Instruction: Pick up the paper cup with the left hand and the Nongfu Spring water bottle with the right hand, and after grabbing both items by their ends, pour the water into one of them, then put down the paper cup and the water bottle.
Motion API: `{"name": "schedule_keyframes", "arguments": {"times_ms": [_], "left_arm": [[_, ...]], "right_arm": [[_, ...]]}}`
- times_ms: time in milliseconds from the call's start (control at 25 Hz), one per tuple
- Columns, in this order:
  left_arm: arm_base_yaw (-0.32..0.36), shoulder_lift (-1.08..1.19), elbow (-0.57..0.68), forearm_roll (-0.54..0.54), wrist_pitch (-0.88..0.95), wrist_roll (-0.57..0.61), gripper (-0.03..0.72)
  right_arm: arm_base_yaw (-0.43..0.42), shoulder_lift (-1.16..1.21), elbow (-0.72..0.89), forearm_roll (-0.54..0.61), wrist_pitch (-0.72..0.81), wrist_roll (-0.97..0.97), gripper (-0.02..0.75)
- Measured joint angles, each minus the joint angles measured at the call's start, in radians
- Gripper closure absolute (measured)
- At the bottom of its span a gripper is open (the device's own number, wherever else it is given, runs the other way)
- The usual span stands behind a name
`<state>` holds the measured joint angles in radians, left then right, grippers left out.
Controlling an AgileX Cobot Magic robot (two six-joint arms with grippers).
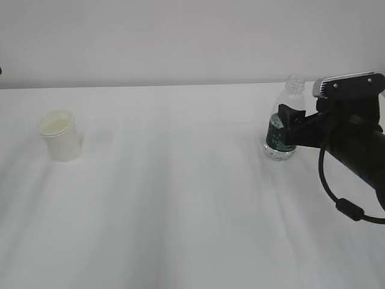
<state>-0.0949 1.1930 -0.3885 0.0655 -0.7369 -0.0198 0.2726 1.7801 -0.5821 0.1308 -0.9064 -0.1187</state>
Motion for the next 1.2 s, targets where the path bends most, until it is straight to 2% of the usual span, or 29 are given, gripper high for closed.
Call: {"name": "schedule_keyframes", "arguments": {"times_ms": [680,1200], "left_arm": [[0.0,-0.301,0.007,-0.009,0.262,0.004,0.122],[0.0,-0.534,0.003,-0.026,0.513,0.005,0.123]], "right_arm": [[0.0,-0.326,0.006,-0.012,0.282,-0.05,0.144],[0.0,-0.536,0.009,-0.012,0.554,-0.061,0.144]]}}
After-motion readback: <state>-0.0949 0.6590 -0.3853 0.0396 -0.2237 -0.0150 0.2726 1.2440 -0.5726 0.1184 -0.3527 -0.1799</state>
